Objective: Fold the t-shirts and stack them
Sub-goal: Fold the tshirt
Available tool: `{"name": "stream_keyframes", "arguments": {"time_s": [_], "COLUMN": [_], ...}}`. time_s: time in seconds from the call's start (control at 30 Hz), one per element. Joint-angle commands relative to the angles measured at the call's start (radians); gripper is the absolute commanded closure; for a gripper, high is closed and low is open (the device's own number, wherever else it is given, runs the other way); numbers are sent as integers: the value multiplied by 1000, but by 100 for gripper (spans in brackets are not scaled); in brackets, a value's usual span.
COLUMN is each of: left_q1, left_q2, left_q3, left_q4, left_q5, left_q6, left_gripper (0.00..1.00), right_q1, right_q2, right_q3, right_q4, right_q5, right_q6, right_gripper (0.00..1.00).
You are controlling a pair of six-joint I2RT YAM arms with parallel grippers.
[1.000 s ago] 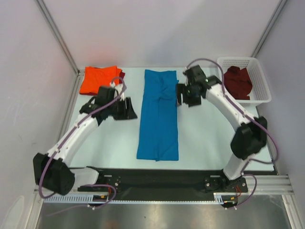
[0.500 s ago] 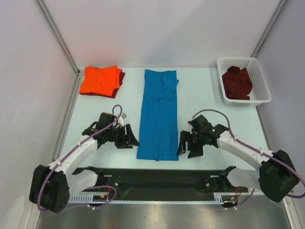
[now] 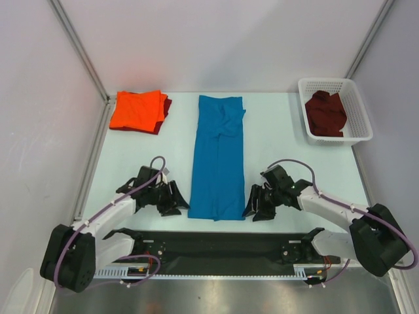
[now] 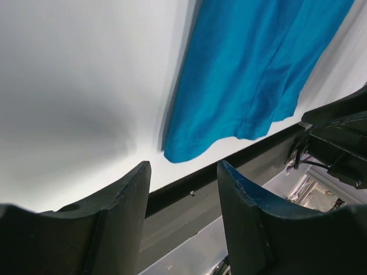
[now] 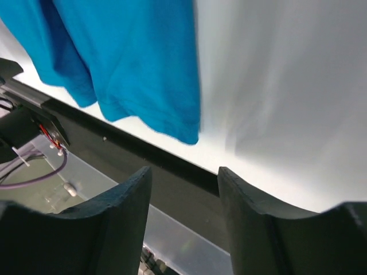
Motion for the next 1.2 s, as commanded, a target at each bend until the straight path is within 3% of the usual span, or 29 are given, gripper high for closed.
{"name": "stream_keyframes", "arguments": {"time_s": [0.0,0.27,0.6,1.17], "left_q1": [2,-11,-11,-17], "left_q2": [38,123,204,354], "left_q3": [-23,-32,52,74], "left_q4": [70,104,125,176], "left_q5": [-11,-21,-79,-67], "left_q6": [-34,-21,59,107], "left_gripper": [45,49,45,56], "right_q1": [-37,-64,-86,-143], "right_q2": [17,84,167,271], "right_q3": [-36,-51,-30,-17], "right_q4": [83,151,183,232], "right_q5": [-12,-52,-15,5], "right_q6": [20,26,-20,-59], "right_gripper": [46,49,47,53]}}
